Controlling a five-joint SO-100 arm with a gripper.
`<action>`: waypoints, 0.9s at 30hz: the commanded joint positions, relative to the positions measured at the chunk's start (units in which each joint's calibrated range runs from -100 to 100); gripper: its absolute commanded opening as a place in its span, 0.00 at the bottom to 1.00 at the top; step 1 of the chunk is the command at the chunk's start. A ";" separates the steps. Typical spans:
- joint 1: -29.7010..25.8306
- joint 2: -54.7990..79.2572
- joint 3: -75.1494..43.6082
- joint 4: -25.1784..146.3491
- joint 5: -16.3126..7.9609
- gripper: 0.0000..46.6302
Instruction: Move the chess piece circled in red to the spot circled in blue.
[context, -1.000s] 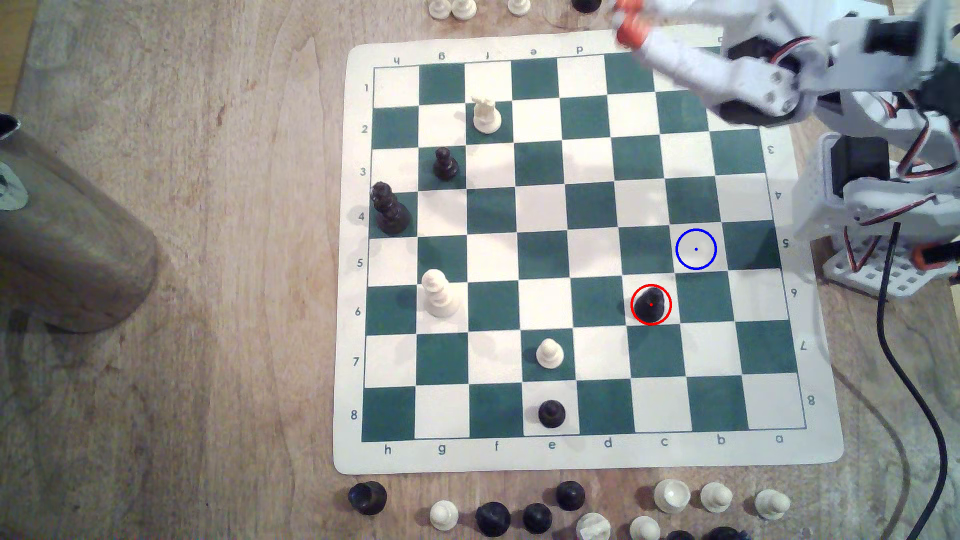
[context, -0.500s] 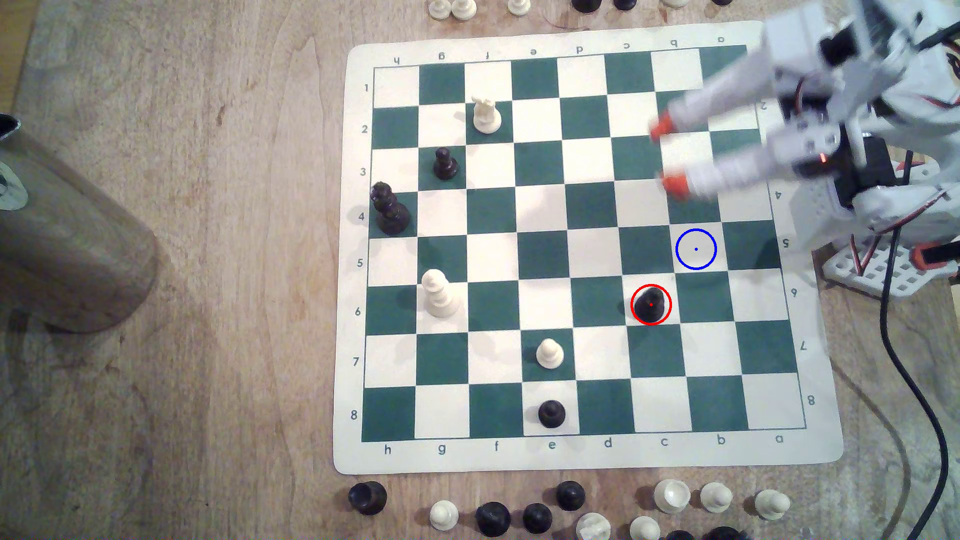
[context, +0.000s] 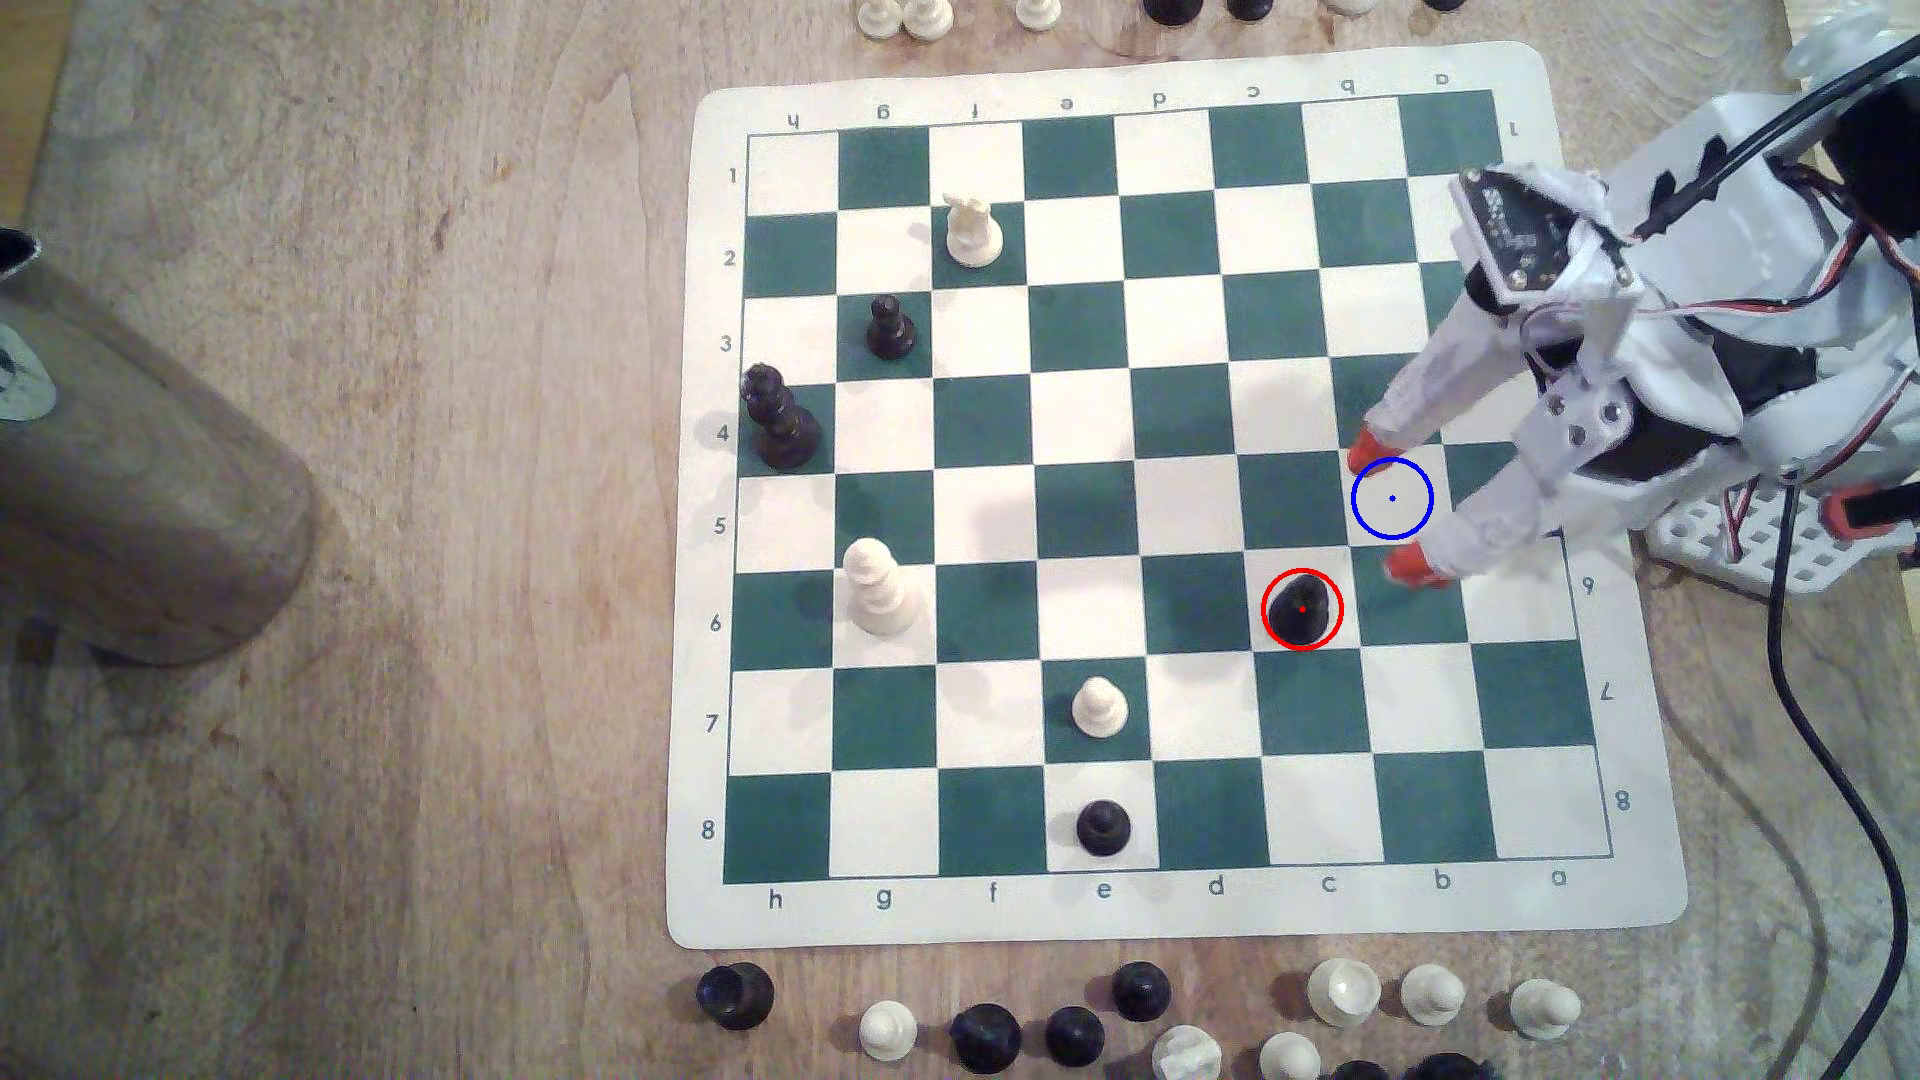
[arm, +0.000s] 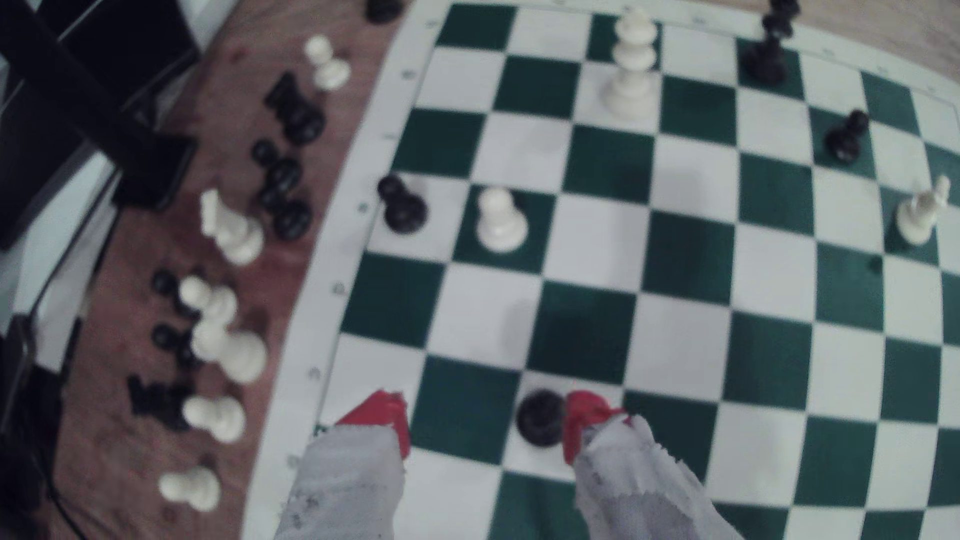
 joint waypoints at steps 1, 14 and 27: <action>-0.81 0.65 2.23 -0.44 -0.29 0.35; -1.28 8.89 9.57 -10.35 -0.39 0.35; -1.51 16.36 11.93 -16.98 0.00 0.34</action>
